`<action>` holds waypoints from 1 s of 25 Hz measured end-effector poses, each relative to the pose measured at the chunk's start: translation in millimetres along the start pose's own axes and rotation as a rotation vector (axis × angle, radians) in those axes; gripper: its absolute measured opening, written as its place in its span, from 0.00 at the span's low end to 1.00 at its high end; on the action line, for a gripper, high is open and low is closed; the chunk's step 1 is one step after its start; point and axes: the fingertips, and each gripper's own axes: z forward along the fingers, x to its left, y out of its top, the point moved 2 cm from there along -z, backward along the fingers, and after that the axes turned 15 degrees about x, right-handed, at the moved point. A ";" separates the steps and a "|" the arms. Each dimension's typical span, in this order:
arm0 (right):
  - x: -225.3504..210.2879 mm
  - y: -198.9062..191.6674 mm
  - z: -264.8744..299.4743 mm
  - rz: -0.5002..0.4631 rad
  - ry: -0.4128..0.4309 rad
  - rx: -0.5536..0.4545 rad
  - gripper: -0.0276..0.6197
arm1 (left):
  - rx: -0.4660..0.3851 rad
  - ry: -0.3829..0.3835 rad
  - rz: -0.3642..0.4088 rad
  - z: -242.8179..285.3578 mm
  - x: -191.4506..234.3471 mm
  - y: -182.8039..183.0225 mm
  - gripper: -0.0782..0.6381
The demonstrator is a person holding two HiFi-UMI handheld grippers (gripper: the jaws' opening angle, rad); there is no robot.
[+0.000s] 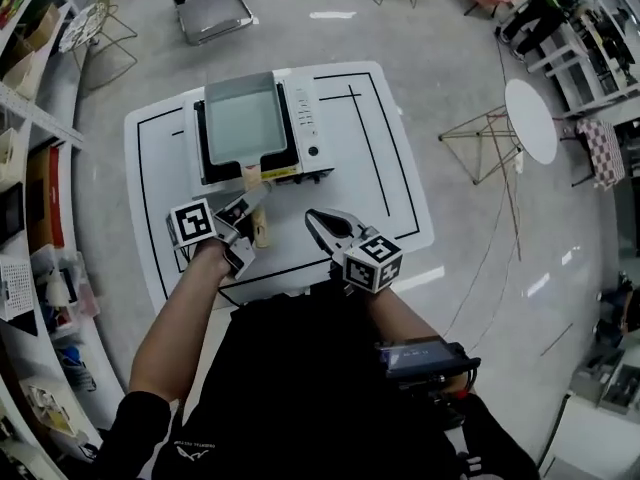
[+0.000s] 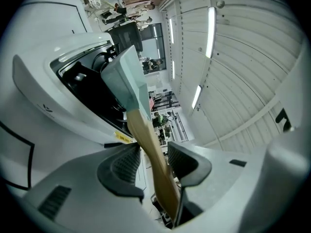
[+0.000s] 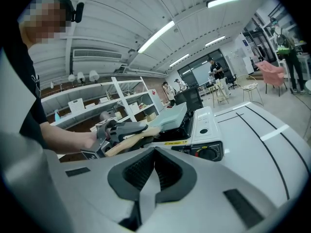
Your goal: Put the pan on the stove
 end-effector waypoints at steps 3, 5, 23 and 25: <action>3.7 -1.5 -5.8 0.006 -0.008 0.000 0.08 | 0.008 0.034 0.003 -3.6 -0.7 -1.9 0.40; 3.9 -3.4 -9.1 0.001 -0.013 0.004 0.08 | 0.007 0.031 0.008 -5.2 -2.4 -4.2 0.44; 16.7 -4.9 -15.4 -0.033 0.039 -0.017 0.08 | -0.094 0.196 0.253 -63.4 -17.7 -34.8 0.48; 18.6 -5.6 -17.6 -0.045 0.057 -0.015 0.08 | -0.090 0.260 0.315 -71.1 -15.4 -45.7 0.48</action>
